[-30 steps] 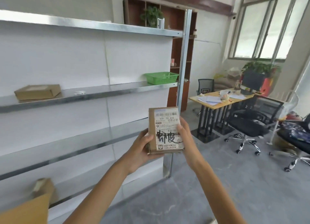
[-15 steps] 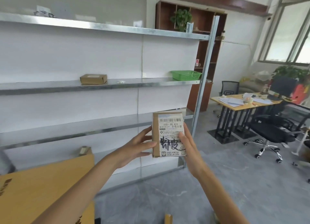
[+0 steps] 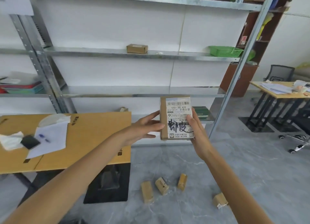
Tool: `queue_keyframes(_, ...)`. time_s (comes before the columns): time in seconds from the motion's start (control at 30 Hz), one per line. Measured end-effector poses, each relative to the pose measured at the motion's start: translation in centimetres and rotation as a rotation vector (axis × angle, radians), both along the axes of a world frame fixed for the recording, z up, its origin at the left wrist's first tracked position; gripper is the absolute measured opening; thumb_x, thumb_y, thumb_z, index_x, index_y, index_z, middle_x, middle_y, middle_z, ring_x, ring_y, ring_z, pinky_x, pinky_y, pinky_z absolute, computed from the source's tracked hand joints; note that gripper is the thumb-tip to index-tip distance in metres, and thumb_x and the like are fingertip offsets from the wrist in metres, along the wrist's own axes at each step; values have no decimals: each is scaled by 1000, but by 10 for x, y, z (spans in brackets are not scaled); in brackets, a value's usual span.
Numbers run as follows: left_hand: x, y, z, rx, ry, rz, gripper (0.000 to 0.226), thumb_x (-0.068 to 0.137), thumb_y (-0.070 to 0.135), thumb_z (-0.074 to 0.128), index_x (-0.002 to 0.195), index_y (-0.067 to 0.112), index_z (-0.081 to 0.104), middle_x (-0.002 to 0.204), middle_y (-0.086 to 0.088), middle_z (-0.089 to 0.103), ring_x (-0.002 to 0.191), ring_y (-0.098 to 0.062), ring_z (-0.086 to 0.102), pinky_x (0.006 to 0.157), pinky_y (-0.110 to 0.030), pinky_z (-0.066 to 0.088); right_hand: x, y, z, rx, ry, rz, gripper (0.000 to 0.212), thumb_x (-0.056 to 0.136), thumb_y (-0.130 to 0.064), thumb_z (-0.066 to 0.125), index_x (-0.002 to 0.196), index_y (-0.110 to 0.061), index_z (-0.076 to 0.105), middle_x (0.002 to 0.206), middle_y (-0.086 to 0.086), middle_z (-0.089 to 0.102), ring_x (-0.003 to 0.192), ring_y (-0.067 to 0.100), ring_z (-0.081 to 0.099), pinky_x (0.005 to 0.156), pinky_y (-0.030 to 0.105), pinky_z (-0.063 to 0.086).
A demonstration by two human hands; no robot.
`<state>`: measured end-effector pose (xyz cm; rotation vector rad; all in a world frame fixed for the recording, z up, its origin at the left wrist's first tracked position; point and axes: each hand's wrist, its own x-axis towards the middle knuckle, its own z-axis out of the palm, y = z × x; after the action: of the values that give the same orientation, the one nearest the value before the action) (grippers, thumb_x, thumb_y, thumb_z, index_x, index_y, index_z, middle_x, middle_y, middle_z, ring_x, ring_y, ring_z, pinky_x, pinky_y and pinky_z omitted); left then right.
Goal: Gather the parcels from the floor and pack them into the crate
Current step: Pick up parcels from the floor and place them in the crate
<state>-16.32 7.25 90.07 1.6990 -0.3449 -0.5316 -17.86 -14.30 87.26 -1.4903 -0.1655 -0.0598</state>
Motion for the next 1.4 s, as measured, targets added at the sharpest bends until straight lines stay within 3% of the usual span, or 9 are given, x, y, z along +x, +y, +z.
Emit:
queue_keyframes(0.2, -42, 41, -9, 51, 15, 42, 71, 89, 34, 62, 148, 39, 22, 124, 15, 62, 113, -3, 59, 98, -32, 44, -26, 37, -4, -28, 38, 65, 55, 91, -50, 51, 142, -45, 31, 135, -11, 56, 127, 16, 51, 109, 52, 36)
queue_keyframes(0.4, -88, 102, -10, 60, 0, 85, 85, 75, 44, 66, 148, 37, 23, 132, 8, 57, 118, -10, 57, 105, -41, 41, -55, 98, -6, -36, 65, 125, 52, 93, -45, 49, 142, -41, 32, 128, -6, 62, 114, 16, 61, 97, 44, 49)
queue_keyframes(0.53, -127, 164, -9, 89, -8, 132, 88, 73, 44, 66, 149, 35, 22, 130, 4, 59, 118, -13, 57, 104, -41, 43, -83, 161, -6, -40, 47, 187, 47, 97, -41, 45, 142, -36, 34, 128, 2, 62, 115, 27, 60, 95, 52, 49)
queue_keyframes(0.77, -217, 309, -17, 151, -9, 194, 81, 77, 43, 65, 147, 36, 25, 128, 4, 61, 116, -13, 59, 102, -37, 45, -165, 305, -14, -25, 38, 269, 47, 93, -43, 49, 139, -34, 39, 126, -1, 63, 112, 21, 63, 94, 47, 51)
queue_keyframes(0.87, -254, 364, -18, 178, 2, 203, 77, 78, 43, 65, 145, 39, 28, 127, 7, 62, 113, -10, 61, 98, -31, 47, -199, 360, -16, -5, 57, 295, 52, 90, -45, 51, 140, -34, 37, 128, 1, 61, 115, 24, 61, 97, 51, 48)
queue_keyframes(1.03, -306, 441, -19, 192, 40, 242, 54, 83, 40, 64, 127, 53, 36, 124, 14, 63, 110, -4, 62, 93, -29, 48, -247, 435, -19, -7, 62, 326, 52, 94, -42, 48, 143, -32, 34, 128, -1, 62, 114, 23, 62, 97, 53, 48)
queue_keyframes(1.13, -330, 473, -19, 195, 47, 275, 69, 77, 46, 68, 136, 48, 32, 121, 15, 64, 107, -3, 63, 87, -24, 51, -265, 468, -20, -11, 56, 360, 49, 95, -41, 47, 142, -33, 35, 128, -2, 62, 113, 21, 62, 96, 50, 49)
queue_keyframes(1.2, -342, 489, -19, 188, 45, 297, 67, 72, 49, 69, 130, 51, 36, 116, 16, 66, 105, -3, 64, 85, -23, 51, -272, 485, -19, -9, 58, 372, 47, 96, -38, 46, 142, -31, 36, 128, -1, 62, 112, 21, 63, 96, 48, 50)
queue_keyframes(1.4, -351, 525, -22, 180, 49, 337, 85, 69, 48, 70, 143, 41, 29, 113, 18, 67, 105, -1, 63, 91, -30, 49, -276, 524, -23, -2, 58, 416, 46, 96, -39, 46, 141, -30, 38, 127, 1, 63, 108, 21, 65, 83, 35, 56)
